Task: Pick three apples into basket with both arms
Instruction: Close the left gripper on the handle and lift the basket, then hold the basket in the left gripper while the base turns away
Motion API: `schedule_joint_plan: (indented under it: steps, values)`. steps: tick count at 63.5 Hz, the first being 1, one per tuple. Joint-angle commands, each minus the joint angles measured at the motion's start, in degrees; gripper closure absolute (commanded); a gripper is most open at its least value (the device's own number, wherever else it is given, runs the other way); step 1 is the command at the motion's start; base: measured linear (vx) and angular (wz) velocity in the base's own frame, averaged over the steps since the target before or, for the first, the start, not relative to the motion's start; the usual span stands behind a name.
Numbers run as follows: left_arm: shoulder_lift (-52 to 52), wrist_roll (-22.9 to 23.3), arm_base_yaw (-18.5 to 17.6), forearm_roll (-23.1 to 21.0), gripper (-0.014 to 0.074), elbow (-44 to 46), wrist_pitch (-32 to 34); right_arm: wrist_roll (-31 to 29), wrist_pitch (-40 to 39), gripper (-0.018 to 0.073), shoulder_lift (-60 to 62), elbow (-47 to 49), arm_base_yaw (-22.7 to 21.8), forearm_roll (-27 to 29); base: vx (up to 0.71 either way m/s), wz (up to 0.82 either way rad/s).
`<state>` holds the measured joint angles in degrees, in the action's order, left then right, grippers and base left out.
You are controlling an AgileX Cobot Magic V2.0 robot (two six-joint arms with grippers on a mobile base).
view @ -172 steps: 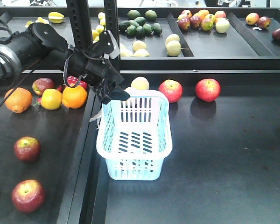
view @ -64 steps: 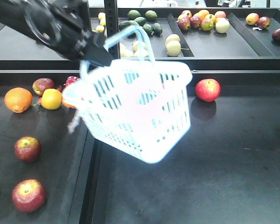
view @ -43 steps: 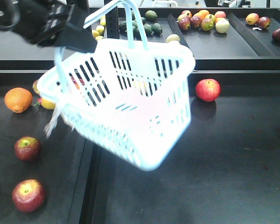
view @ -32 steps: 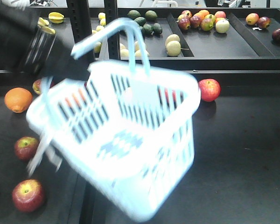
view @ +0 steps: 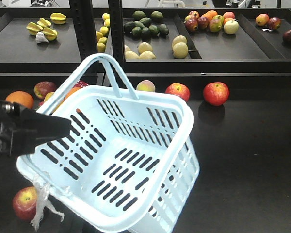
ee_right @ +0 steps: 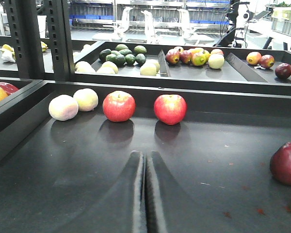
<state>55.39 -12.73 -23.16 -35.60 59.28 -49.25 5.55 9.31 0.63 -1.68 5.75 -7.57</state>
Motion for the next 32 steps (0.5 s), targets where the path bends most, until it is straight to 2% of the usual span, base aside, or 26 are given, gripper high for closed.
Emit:
schedule_joint_plan:
  steps: [1, 10, 32]
  values:
    - [-1.2, -0.6, -0.3, -3.6, 0.0604, 1.0, 6.2, -0.5, -4.0, 0.0561, 0.6, -0.7, -0.5, -0.6, 0.0, 0.0]
    - [-1.0, -0.6, -0.3, -5.0, 0.0604, 1.2, 6.3, -0.5, -4.0, 0.0561, 0.6, -0.7, -0.5, -0.6, 0.0, 0.0]
    - [-1.0, -0.6, -0.3, -4.9, 0.0604, 1.2, 4.1, -0.5, -4.0, 0.0561, 0.6, -0.7, -0.5, -0.6, 0.0, 0.0]
